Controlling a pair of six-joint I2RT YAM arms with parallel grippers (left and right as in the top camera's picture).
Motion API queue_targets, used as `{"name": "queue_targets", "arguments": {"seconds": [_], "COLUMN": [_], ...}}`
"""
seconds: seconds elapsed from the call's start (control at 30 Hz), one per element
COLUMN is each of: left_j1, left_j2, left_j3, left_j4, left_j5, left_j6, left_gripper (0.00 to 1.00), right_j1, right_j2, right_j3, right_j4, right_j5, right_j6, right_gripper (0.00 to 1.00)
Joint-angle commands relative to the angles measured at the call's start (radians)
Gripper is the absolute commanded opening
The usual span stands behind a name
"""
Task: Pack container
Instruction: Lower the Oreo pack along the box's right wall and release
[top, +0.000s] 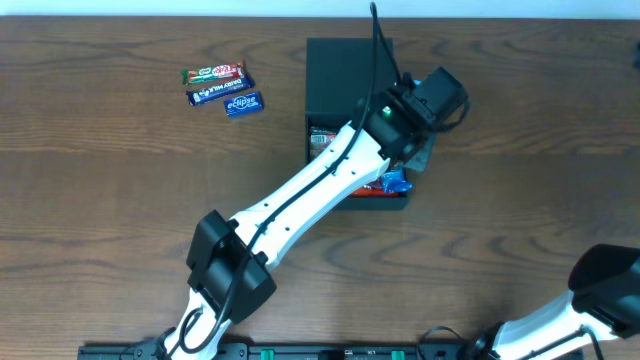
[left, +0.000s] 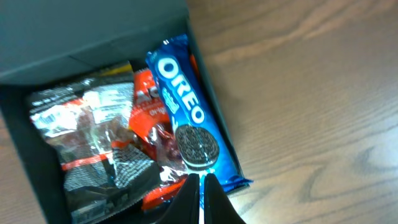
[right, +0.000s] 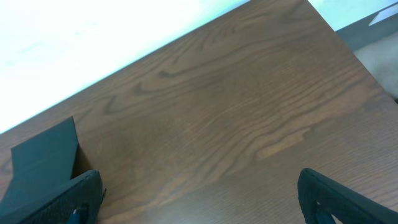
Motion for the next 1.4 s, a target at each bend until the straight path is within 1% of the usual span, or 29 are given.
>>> {"name": "queue_targets", "arguments": {"seconds": [0.0, 0.07, 0.33, 0.43, 0.63, 0.77, 0.87, 1.2, 1.37], "left_j1": [-0.004, -0.004, -0.005, -0.005, -0.005, -0.005, -0.005, -0.002, -0.003], "left_j2": [0.041, 0.059, 0.07, 0.07, 0.07, 0.07, 0.07, 0.06, 0.043], "left_j3": [-0.011, -0.014, -0.018, -0.037, -0.124, -0.165, -0.186, -0.18, -0.127], "left_j4": [-0.018, -0.029, -0.047, -0.04, -0.008, 0.017, 0.024, 0.034, 0.047], "left_j5": [0.053, 0.09, 0.11, 0.145, 0.151, 0.194, 0.193, 0.189, 0.179], "left_j6": [0.031, 0.05, 0.117, 0.144, 0.148, 0.163, 0.171, 0.185, 0.215], "left_gripper": [0.06, 0.06, 0.06, 0.06, 0.06, 0.06, 0.06, 0.06, 0.05], "right_j1": [-0.008, -0.008, -0.008, -0.008, -0.008, -0.008, -0.008, -0.008, -0.008], "right_j2": [0.009, 0.009, 0.009, 0.009, 0.009, 0.009, 0.009, 0.009, 0.009], "right_j3": [-0.006, -0.006, -0.007, -0.007, -0.013, -0.013, -0.013, -0.013, -0.013], "right_j4": [-0.001, 0.0, 0.0, 0.0, 0.0, 0.0, 0.0, 0.0, 0.0], "right_j5": [-0.011, -0.011, -0.011, -0.011, -0.011, -0.011, -0.011, -0.011, -0.011], "right_j6": [0.014, 0.013, 0.013, 0.013, 0.013, 0.013, 0.013, 0.013, 0.013], "right_gripper": [0.99, 0.99, 0.99, 0.99, 0.99, 0.99, 0.99, 0.99, 0.99]}}
